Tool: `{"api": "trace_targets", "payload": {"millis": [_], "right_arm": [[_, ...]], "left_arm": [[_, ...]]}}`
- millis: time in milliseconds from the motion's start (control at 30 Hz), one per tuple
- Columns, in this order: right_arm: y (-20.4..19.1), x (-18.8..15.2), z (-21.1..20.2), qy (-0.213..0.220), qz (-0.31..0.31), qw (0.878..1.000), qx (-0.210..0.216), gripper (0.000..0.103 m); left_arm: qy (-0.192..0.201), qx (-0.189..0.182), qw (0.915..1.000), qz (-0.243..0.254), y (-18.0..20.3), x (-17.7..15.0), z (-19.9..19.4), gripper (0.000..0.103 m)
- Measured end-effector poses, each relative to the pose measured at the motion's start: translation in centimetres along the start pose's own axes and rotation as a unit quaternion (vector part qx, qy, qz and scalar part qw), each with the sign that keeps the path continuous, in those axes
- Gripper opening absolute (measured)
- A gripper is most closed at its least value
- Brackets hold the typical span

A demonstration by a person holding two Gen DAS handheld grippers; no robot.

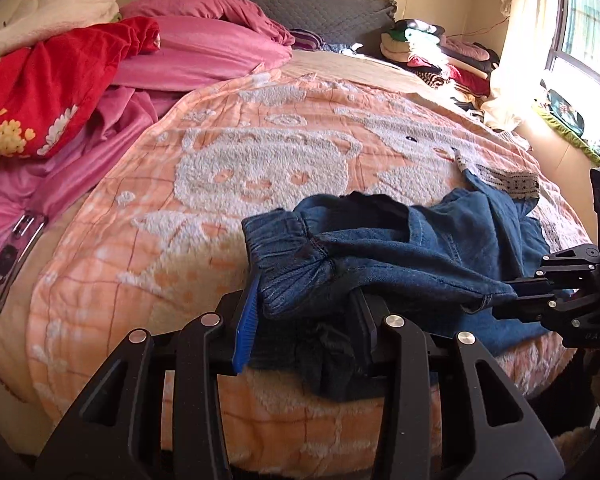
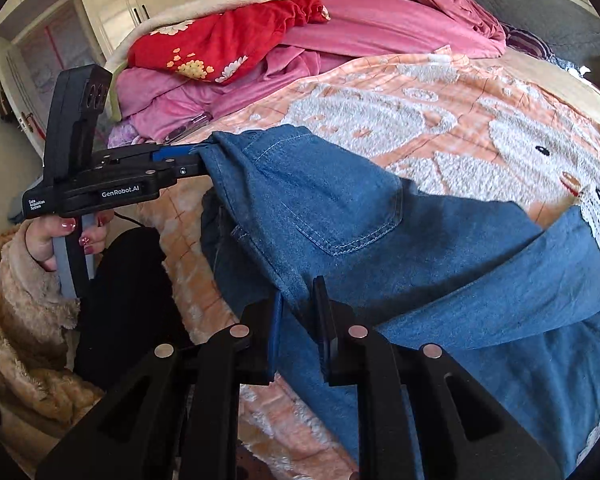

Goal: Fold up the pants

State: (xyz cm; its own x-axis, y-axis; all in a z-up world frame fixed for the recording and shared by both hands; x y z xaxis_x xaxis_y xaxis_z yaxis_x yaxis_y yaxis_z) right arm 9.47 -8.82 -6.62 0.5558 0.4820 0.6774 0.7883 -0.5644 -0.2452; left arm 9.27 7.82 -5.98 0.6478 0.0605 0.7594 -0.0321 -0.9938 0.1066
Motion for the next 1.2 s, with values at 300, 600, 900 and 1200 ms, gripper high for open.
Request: {"api": "trace_targets", "payload": {"millis": [300,600,900,1200], "right_arm": [[-1.0,-2.4,2.1,-0.026,0.018,1.000,0.001,0.017],[-1.4,-3.0,2.3,-0.020,0.027,0.999,0.007,0.018],[-1.9,-2.7,0.7,-0.006,0.033,0.999,0.008,0.035],[-1.0,-0.6,0.1,0.013,0.021,0.998,-0.064,0.053]], "left_arm": [[-0.038,0.014,0.9989,-0.024,-1.2,-3.5,-0.3,0.036],[-0.009,0.014,0.9986,-0.050,-1.5,-2.1,-5.1,0.037],[-0.055,-0.011,0.9982,-0.021,3.3,-2.3,0.2,0.037],[-0.089,0.008,0.9958,-0.023,2.4,-5.3,1.1,0.037]]}}
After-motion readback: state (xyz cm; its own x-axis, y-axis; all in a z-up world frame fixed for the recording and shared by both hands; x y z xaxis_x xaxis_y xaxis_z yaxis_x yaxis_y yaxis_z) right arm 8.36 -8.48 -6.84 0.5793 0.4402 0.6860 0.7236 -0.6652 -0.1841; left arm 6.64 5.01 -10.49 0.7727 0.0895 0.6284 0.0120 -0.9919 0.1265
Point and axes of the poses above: each gripper's, at about its wrist camera, not at the fingertips, and z roughly the way its jaws point, y to its right, x to its top, the point moved 8 cm from there along z, roughly the way its jaws point, and after that the axes turned 5 degrees about y, right-handed, at the moved point
